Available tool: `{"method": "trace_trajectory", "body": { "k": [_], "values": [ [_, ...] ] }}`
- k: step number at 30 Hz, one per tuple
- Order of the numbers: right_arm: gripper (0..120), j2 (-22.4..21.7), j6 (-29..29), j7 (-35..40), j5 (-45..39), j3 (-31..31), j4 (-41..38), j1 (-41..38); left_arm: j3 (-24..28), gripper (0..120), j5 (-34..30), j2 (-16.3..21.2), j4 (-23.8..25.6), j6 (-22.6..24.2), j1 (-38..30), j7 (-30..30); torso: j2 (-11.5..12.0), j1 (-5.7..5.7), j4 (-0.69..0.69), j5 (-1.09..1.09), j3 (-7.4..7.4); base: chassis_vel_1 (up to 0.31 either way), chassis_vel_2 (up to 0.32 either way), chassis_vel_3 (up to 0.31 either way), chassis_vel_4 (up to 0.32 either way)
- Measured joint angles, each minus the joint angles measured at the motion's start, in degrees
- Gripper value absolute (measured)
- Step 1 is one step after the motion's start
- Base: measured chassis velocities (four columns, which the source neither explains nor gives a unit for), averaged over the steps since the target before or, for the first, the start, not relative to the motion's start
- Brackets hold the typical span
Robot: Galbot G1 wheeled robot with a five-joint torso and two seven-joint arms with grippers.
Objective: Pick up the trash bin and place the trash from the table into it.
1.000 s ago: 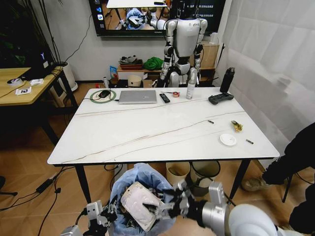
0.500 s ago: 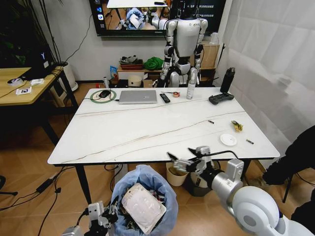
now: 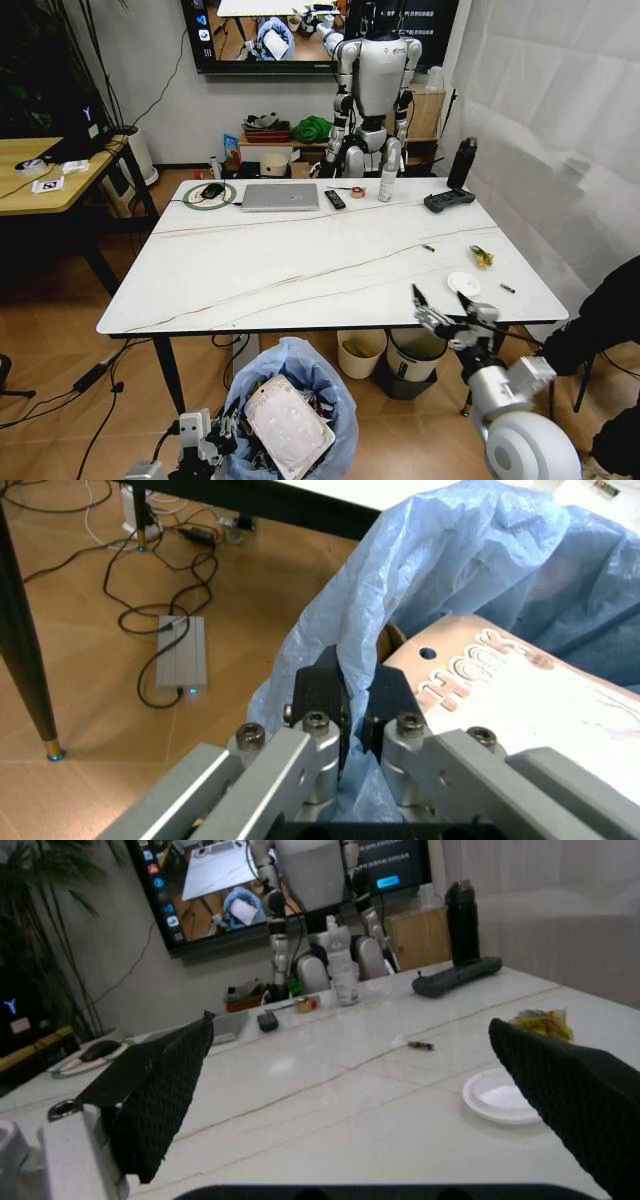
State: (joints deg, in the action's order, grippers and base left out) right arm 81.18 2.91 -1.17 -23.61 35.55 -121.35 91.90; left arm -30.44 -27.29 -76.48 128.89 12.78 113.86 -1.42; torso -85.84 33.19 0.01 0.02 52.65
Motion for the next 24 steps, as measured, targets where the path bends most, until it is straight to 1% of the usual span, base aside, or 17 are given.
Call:
{"method": "trace_trajectory", "body": {
  "k": [1,2,3,7,8,9,11,13,15,16,19,24],
  "values": [
    [100,0.73,0.80,-0.87,0.98,0.45,0.56,0.54,0.07,0,0.01,0.08,-0.18,-0.08,0.00,0.06,0.00,0.00,-0.01,0.00,0.00,0.000,0.000,0.000,0.000],
    [100,2.27,2.36,-2.62,3.68,1.49,1.51,1.64,0.25,0,0.05,0.24,-0.70,-0.26,-0.06,0.17,0.00,0.00,-0.01,-0.02,0.00,0.000,0.000,0.000,0.000],
    [100,2.27,2.36,-2.62,3.68,1.49,1.51,1.64,0.25,0,0.05,0.24,-0.70,-0.26,-0.06,0.17,0.00,0.00,-0.01,-0.02,0.00,0.000,0.000,0.000,0.000],
    [100,7.29,9.04,-6.18,11.11,3.80,3.66,5.25,0.71,0,0.05,1.10,-1.94,-0.62,-0.42,0.38,0.00,0.00,-0.02,-0.02,0.00,0.000,0.000,0.000,0.000],
    [100,8.36,10.57,-7.75,11.78,4.72,4.02,5.70,0.80,0,0.05,1.21,-2.02,-0.66,-0.49,0.39,0.00,-0.01,-0.01,-0.03,0.00,0.000,0.000,0.000,0.000],
    [100,8.36,10.57,-7.75,11.78,4.72,4.02,5.70,0.80,0,0.05,1.21,-2.02,-0.66,-0.49,0.39,0.00,-0.01,-0.01,-0.03,0.00,0.000,0.000,0.000,0.000],
    [100,9.74,12.01,-10.40,11.82,6.68,4.27,6.48,1.01,0,0.04,1.36,-2.02,-0.72,-0.50,0.42,0.00,0.00,-0.01,-0.03,0.00,0.000,0.000,0.000,0.000],
    [100,10.98,12.96,-13.81,10.21,9.29,4.71,7.15,1.22,0,0.44,1.44,-2.27,-0.97,-0.49,0.57,0.00,0.00,-0.01,-0.02,0.00,0.000,0.000,0.000,0.000],
    [100,11.24,13.38,-15.10,10.13,10.50,4.94,7.31,1.23,0,0.76,1.35,-2.45,-1.10,-0.48,0.62,0.00,0.00,-0.01,-0.04,0.00,0.000,0.000,0.000,0.000],
    [100,11.38,14.07,-16.43,10.63,11.62,5.23,7.47,1.23,0,1.01,1.19,-2.59,-1.19,-0.47,0.63,0.00,0.00,-0.01,-0.01,0.00,0.000,0.000,0.000,0.000],
    [100,11.38,16.38,-19.20,10.87,13.72,6.65,7.48,1.34,0,1.66,0.79,-2.94,-1.46,-0.29,0.71,0.00,0.00,-0.01,-0.02,0.00,0.000,0.000,0.000,0.000],
    [100,11.26,18.88,-21.57,10.73,14.75,8.28,7.32,1.31,0,1.93,0.13,-3.15,-1.63,-0.13,0.78,0.00,0.00,-0.01,-0.01,0.00,0.000,0.000,0.000,0.000]
  ]
}}
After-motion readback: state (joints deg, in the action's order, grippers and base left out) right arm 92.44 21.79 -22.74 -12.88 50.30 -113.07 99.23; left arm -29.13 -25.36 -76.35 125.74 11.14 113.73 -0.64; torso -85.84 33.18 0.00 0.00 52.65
